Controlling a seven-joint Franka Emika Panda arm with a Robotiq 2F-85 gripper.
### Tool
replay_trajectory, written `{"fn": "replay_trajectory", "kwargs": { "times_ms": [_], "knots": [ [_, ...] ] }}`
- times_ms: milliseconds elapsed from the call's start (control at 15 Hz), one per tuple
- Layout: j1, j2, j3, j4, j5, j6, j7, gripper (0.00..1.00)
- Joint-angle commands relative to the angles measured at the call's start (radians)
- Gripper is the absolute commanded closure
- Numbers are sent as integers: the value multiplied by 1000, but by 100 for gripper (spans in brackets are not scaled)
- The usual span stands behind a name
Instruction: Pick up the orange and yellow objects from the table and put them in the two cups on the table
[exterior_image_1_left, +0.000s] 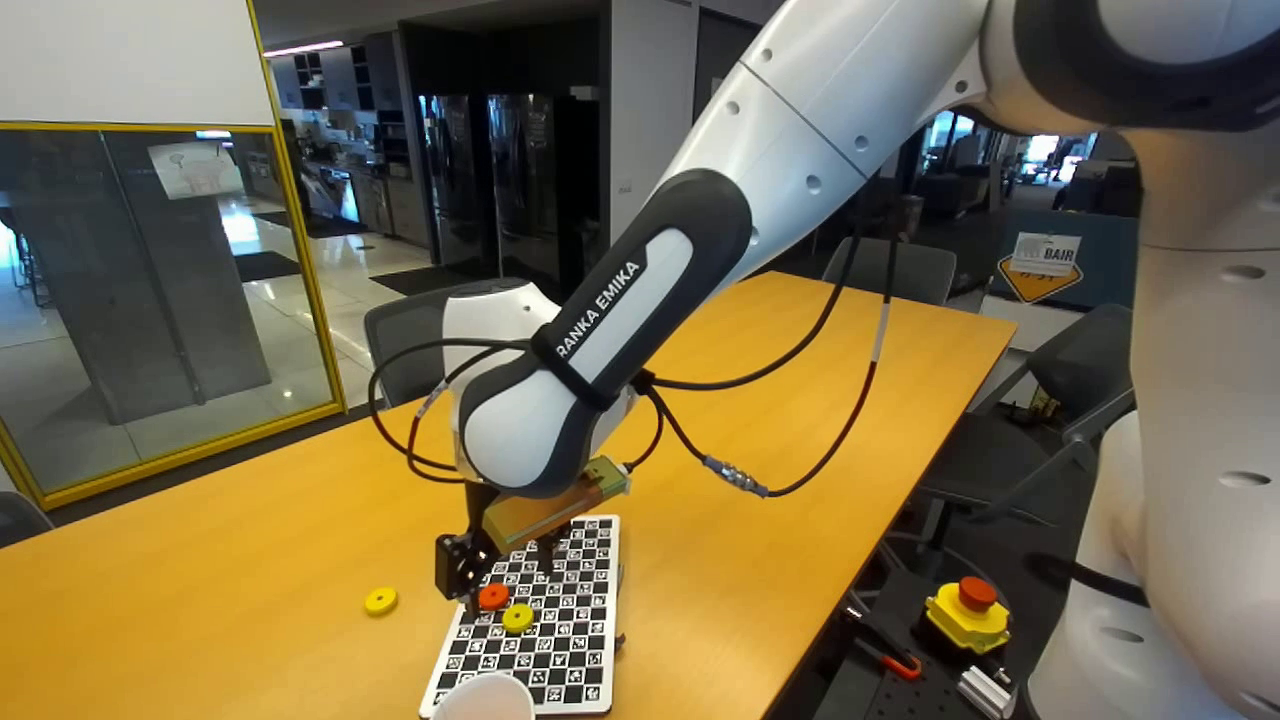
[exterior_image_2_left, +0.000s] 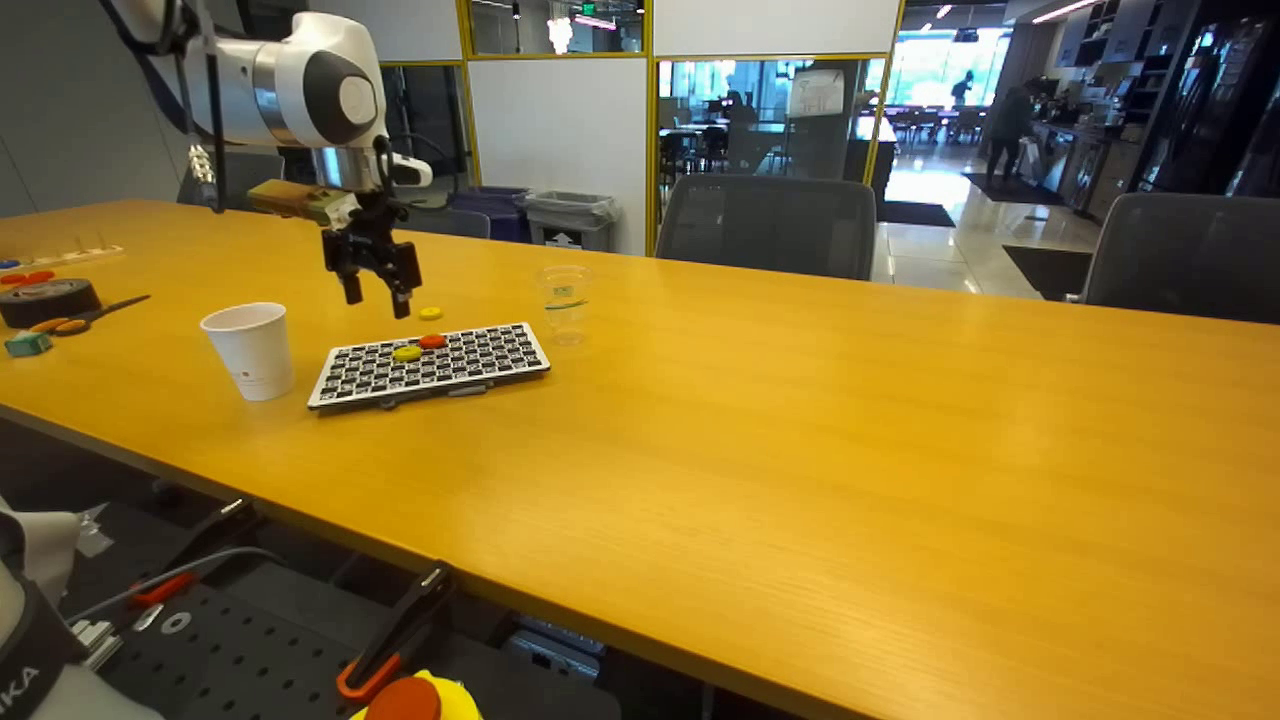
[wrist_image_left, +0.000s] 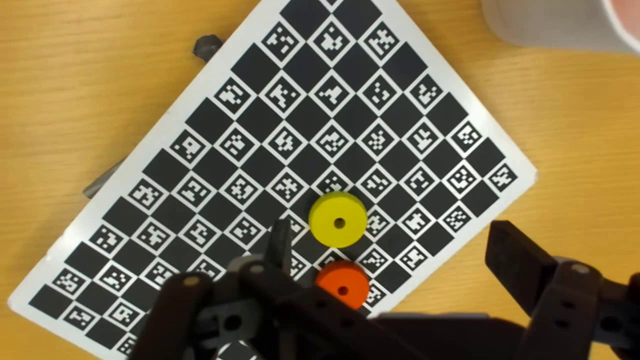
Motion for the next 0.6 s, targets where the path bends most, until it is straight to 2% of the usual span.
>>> {"fn": "replay_trajectory", "kwargs": {
  "times_ms": [0, 533],
  "knots": [
    [-21, 75, -15, 46, 49, 43, -36, 0],
    [-32, 152, -17, 83, 110, 84, -60, 0]
  ]
}}
